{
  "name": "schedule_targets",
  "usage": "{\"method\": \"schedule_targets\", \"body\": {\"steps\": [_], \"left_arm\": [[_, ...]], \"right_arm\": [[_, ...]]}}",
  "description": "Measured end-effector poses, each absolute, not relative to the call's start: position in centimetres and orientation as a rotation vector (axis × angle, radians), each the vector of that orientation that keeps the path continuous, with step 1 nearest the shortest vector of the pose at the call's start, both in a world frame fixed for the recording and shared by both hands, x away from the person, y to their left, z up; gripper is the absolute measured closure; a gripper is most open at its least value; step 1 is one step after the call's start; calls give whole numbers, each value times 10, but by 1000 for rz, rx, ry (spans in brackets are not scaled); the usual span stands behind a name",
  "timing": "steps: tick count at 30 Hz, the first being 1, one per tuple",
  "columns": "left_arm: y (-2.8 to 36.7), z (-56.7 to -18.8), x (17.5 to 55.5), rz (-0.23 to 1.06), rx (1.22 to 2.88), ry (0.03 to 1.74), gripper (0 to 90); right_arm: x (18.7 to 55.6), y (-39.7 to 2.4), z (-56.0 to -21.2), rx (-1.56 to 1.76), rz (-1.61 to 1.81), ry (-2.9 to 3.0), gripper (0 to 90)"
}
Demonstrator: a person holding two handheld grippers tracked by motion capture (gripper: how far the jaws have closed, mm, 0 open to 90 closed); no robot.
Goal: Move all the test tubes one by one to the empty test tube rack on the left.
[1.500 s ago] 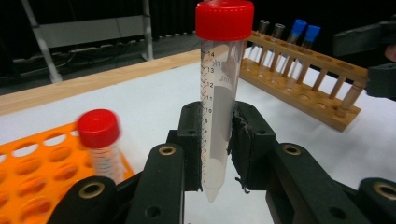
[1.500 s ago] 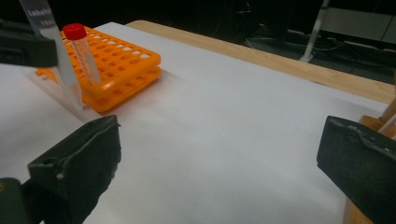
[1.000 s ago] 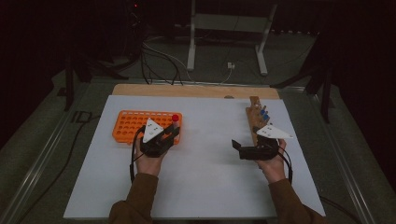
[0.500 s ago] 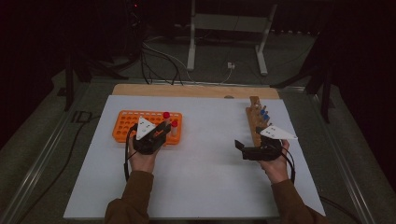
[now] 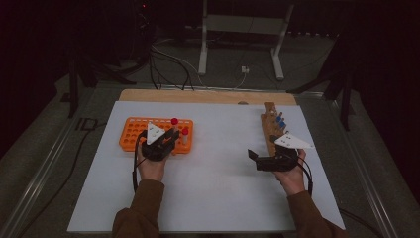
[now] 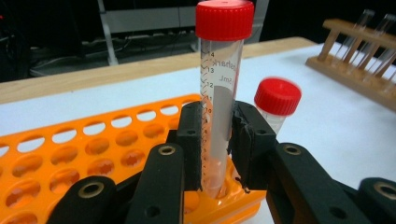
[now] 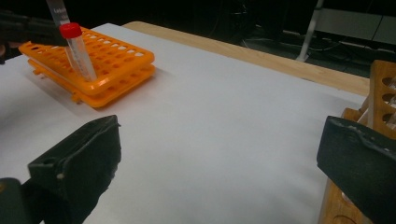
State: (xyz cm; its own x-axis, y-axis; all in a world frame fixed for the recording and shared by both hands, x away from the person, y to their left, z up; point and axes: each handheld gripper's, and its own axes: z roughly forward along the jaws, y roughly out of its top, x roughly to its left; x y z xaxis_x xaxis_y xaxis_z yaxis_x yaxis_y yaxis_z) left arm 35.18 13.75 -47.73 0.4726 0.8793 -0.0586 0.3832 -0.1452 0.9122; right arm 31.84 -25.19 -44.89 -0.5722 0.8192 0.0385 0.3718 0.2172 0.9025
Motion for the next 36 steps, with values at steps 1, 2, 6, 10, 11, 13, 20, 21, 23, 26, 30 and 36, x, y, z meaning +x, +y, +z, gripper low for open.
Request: {"method": "schedule_targets", "body": {"steps": [1, 2, 6, 10, 11, 13, 20, 21, 23, 26, 30, 36], "left_arm": [[137, -478, 352, 629, 1741, 1082, 744], [136, -480, 352, 627, 1749, 1081, 744], [134, -485, 353, 621, 1783, 1083, 743], [133, -490, 353, 619, 1810, 1098, 744], [133, -491, 353, 615, 1814, 1099, 745], [133, -493, 353, 613, 1832, 1101, 745], [133, -497, 351, 606, 1867, 1100, 748], [133, -497, 351, 603, 1870, 1099, 748], [133, -497, 351, 599, 1873, 1098, 747], [133, -498, 351, 592, 1871, 1107, 713], [136, -495, 349, 591, 1846, 1111, 628], [144, -488, 340, 571, 1783, 1113, 515]], "right_arm": [[318, -252, -449, 1100, 1323, 2046, 0], [318, -252, -449, 1101, 1323, 2046, 0], [318, -253, -449, 1103, 1323, 2048, 0], [318, -253, -449, 1105, 1323, 2048, 0], [318, -253, -449, 1106, 1323, 2048, 0], [318, -253, -449, 1106, 1324, 2048, 0], [317, -253, -449, 1100, 1325, 2048, 0], [317, -253, -449, 1100, 1323, 2048, 0], [318, -253, -450, 1099, 1321, 2051, 0], [318, -252, -450, 1096, 1319, 2053, 0], [317, -252, -449, 1096, 1320, 2050, 0], [317, -253, -448, 1095, 1319, 2045, 0]]}}
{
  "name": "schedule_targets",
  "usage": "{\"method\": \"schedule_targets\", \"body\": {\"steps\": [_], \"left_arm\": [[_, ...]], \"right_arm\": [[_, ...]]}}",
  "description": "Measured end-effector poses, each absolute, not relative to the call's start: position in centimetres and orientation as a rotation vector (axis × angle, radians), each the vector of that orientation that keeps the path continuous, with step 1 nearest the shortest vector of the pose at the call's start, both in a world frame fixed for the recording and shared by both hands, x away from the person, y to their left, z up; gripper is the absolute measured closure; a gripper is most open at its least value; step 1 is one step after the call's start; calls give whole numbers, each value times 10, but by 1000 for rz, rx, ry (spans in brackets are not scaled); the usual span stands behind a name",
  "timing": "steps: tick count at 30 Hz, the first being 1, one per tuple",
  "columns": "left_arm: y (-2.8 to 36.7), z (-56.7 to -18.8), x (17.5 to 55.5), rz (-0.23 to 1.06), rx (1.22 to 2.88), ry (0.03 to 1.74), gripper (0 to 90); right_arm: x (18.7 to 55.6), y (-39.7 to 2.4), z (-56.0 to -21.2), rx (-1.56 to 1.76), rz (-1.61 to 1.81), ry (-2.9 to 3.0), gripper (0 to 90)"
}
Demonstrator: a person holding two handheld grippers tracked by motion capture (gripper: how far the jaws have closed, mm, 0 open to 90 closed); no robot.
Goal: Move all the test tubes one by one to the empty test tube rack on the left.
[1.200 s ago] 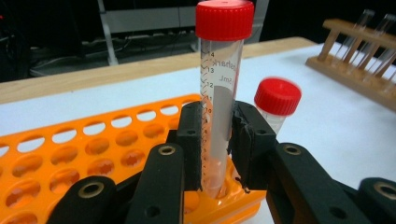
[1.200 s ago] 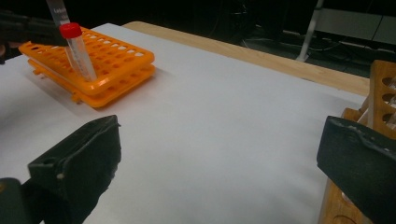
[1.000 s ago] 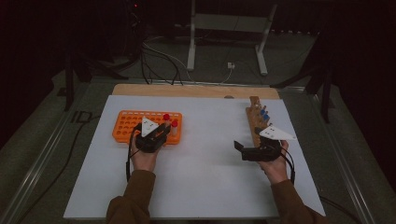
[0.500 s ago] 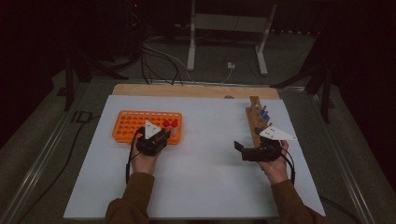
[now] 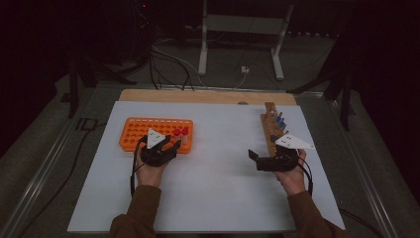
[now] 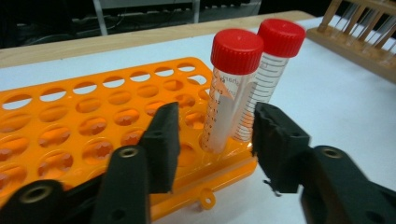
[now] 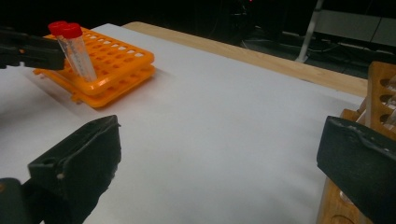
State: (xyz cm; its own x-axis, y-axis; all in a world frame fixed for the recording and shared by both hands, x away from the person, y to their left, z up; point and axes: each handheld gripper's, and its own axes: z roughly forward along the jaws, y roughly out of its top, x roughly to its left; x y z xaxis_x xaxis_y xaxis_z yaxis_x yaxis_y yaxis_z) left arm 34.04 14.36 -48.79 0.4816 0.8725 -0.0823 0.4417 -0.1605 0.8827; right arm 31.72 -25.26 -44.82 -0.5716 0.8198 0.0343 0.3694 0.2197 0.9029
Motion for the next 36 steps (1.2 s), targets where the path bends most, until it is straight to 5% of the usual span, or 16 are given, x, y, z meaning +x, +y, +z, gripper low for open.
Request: {"method": "schedule_targets", "body": {"steps": [17, 36], "left_arm": [[165, -464, 312, 576, 1652, 1118, 12], [169, -460, 307, 660, 1664, 1117, 4]], "right_arm": [[322, -257, -442, 1111, 1311, 2012, 0], [352, -293, -435, 1203, 1205, 1928, 24]]}}
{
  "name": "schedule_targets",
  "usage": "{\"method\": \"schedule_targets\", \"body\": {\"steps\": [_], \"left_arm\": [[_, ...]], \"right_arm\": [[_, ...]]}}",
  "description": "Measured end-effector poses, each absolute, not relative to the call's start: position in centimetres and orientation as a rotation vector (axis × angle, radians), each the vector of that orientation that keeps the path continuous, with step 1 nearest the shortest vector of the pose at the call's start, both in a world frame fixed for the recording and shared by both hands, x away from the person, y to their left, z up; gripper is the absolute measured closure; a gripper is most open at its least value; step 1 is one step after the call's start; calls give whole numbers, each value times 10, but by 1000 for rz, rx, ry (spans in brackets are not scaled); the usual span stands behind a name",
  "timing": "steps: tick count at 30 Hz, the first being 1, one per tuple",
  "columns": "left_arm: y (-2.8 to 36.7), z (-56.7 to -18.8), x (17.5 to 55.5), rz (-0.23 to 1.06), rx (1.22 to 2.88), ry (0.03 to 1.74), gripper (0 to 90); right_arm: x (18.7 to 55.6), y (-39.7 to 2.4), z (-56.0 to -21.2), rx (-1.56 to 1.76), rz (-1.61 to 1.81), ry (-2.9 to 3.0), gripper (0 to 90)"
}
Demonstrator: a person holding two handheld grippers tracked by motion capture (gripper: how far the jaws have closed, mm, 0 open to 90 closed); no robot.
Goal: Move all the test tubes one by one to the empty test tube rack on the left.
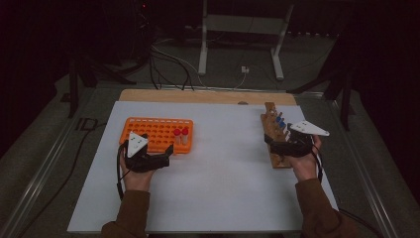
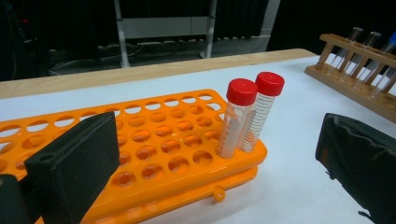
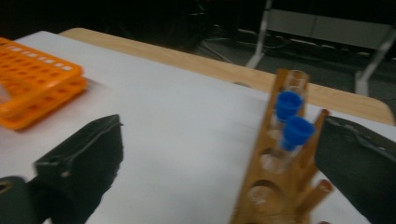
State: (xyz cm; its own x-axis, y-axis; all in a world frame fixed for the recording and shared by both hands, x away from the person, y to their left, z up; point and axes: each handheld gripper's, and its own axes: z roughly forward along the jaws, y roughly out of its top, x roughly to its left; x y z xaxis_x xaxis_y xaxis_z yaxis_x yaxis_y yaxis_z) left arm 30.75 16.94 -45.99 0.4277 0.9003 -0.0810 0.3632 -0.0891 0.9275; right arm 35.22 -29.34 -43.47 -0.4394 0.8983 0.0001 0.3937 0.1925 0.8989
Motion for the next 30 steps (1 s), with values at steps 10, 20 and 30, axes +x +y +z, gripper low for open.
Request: {"method": "schedule_targets", "body": {"steps": [10, 20, 30], "left_arm": [[170, -462, 308, 648, 1649, 1136, 4], [169, -465, 309, 645, 1656, 1148, 4], [169, -465, 310, 646, 1657, 1152, 4]], "right_arm": [[376, -311, -440, 1278, 1162, 1918, 150], [392, -316, -454, 1328, 1129, 1924, 508], [399, -316, -461, 1377, 1077, 1914, 713]]}}
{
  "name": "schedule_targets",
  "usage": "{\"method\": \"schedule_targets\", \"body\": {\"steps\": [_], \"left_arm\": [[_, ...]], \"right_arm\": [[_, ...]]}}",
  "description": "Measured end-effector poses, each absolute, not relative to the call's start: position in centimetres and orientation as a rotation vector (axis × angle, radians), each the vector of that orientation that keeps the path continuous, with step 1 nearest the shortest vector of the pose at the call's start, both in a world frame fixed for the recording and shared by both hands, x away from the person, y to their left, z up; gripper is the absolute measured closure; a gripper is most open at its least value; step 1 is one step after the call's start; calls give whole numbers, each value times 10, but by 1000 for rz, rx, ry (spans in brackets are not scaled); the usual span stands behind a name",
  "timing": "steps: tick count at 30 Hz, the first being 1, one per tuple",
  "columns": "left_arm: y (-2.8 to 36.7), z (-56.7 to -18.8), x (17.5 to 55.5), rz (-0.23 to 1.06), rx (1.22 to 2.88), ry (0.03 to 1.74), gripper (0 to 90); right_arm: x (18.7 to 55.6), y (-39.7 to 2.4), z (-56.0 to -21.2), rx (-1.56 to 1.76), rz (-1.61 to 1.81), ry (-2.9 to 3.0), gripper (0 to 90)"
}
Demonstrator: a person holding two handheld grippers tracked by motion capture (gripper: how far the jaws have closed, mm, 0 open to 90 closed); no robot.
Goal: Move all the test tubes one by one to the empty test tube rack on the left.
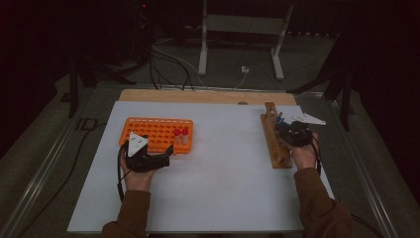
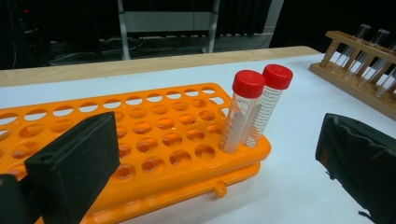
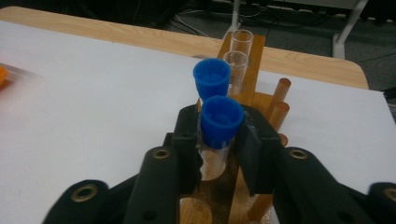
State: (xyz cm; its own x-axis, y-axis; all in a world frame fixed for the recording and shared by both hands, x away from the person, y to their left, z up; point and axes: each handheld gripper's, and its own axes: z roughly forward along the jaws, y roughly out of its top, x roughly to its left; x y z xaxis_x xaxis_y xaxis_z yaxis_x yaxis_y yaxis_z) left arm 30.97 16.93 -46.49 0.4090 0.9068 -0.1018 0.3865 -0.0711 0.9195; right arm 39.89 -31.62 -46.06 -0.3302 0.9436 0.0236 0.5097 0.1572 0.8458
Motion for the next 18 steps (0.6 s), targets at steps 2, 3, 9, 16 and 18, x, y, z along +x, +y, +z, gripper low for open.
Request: {"method": "schedule_targets", "body": {"steps": [2, 3, 9, 16, 18], "left_arm": [[169, -465, 310, 645, 1658, 1153, 4], [169, -465, 310, 645, 1658, 1153, 4], [168, -465, 310, 646, 1663, 1154, 4], [168, -466, 310, 645, 1671, 1153, 4], [168, -466, 310, 644, 1673, 1152, 4]], "right_arm": [[399, -316, -461, 1370, 1071, 1917, 733], [398, -315, -461, 1363, 1068, 1920, 744], [397, -314, -460, 1355, 1066, 1922, 761], [392, -314, -452, 1337, 1086, 1897, 762], [391, -315, -450, 1328, 1088, 1893, 763]]}}
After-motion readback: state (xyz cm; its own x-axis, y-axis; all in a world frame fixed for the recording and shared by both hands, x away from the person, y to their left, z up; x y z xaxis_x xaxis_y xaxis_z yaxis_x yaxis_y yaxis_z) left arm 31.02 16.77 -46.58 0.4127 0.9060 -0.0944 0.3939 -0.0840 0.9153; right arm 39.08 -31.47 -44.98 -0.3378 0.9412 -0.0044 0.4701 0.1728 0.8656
